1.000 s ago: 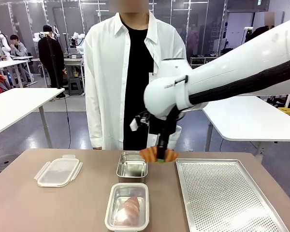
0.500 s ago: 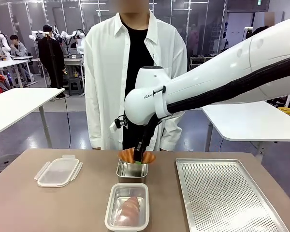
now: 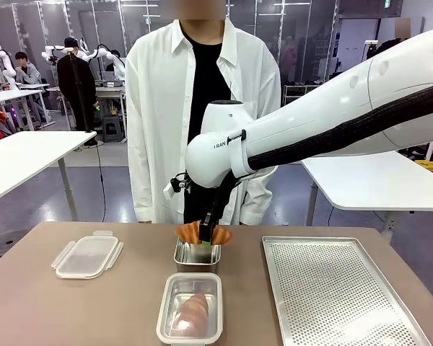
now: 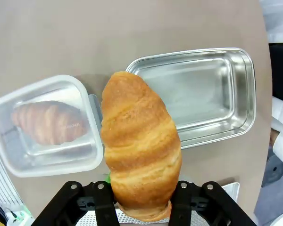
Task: Place the bread into the airtight container.
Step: Pick up a Butter Roll and place it into an empty Airtight Container.
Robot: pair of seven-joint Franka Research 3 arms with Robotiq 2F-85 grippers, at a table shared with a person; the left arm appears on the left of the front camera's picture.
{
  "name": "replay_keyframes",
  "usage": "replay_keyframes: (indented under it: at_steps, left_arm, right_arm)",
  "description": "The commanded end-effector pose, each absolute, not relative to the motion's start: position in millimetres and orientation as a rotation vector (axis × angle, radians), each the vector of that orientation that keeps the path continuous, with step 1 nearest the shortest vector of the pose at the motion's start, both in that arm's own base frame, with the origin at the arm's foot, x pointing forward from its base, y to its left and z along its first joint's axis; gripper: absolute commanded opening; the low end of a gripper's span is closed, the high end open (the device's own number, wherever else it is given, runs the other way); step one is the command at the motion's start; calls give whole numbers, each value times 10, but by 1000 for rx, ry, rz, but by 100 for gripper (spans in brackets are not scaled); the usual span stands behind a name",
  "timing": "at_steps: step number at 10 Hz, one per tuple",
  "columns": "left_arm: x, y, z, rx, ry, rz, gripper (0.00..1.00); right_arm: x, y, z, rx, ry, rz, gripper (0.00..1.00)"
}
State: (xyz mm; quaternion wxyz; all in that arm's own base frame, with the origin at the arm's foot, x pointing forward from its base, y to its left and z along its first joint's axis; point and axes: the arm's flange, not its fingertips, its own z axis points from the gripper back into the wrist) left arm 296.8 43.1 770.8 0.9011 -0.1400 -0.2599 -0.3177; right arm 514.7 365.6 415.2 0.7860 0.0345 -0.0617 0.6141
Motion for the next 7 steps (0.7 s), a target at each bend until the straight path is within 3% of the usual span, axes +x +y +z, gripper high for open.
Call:
replay_keyframes:
  at_steps: [1, 2, 7]
  left_arm:
    - [2954, 436, 7710, -294, -538, -678, 100]
    - [2954, 436, 7710, -294, -538, -678, 100]
    - [2954, 436, 7710, -294, -538, -678, 100]
  right_arm:
    - [5148, 3656, 4145, 75, -132, 1324, 37]
    - [5188, 3575, 4208, 158, -75, 1278, 37]
    - [5355, 3524, 4312, 170, -140, 725, 37]
